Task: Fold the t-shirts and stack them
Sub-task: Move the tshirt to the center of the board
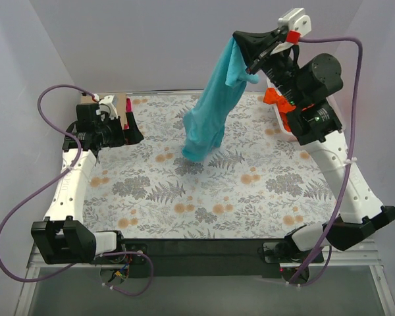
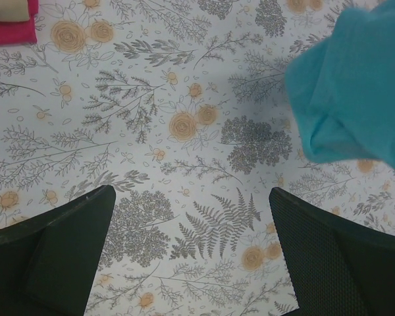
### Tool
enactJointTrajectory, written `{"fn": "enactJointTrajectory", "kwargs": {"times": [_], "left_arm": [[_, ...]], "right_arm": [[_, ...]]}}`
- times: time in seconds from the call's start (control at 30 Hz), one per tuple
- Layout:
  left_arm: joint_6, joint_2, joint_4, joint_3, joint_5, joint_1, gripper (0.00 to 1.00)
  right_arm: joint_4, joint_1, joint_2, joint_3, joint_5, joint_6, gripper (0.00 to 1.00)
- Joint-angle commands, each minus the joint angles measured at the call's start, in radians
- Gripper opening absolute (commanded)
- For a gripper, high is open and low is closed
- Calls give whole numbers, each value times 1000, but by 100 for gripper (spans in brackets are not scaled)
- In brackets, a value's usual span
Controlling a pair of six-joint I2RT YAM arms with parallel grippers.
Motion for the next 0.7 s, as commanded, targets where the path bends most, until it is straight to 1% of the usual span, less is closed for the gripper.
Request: {"fn": "enactJointTrajectory", "kwargs": {"times": [0.0, 0.07, 0.1, 0.2, 0.23, 0.3, 0.33, 0.4, 0.43, 0.47, 0.5, 0.53, 0.57, 0.6, 0.67], "left_arm": [[11, -42, 1, -14, -20, 2, 98], [9, -43, 2, -20, -19, 2, 98], [9, -42, 4, -21, -16, 2, 98], [28, -43, -7, -26, 1, 2, 98], [40, -46, -10, -29, 4, 2, 98], [51, -54, -10, -34, 12, 2, 98], [58, -63, -10, -37, 33, 2, 98], [86, -69, -12, -37, 69, 0, 98], [95, -72, -12, -38, 108, 2, 98], [117, -74, -15, -41, 163, 2, 98], [131, -74, -15, -44, 164, 2, 98], [146, -72, -13, -49, 244, 2, 98], [164, -71, -13, -63, 288, 2, 98], [202, -69, -9, -73, 332, 0, 98], [236, -53, 13, -86, 392, -42, 98]], "right_arm": [[66, 11, 10, -102, 17, 21, 1], [65, 12, -7, -179, -15, 21, 1], [65, 12, -18, -271, -29, 20, 1], [63, 29, -72, -427, -80, 9, 1], [63, 41, -88, -534, -86, 9, 1], [53, 60, -133, -625, -119, -26, 1], [12, 75, -144, -677, -126, -32, 12], [-38, 75, -171, -702, -181, -40, 42], [-73, 80, -181, -704, -190, -45, 69], [-110, 80, -194, -701, -186, -60, 88], [-110, 80, -199, -693, -169, -60, 88], [-180, 80, -201, -677, -143, -78, 91], [-214, 78, -202, -649, -79, -86, 92], [-248, 74, -201, -638, -49, -86, 92], [-356, 29, -202, -632, -46, -63, 93]]}}
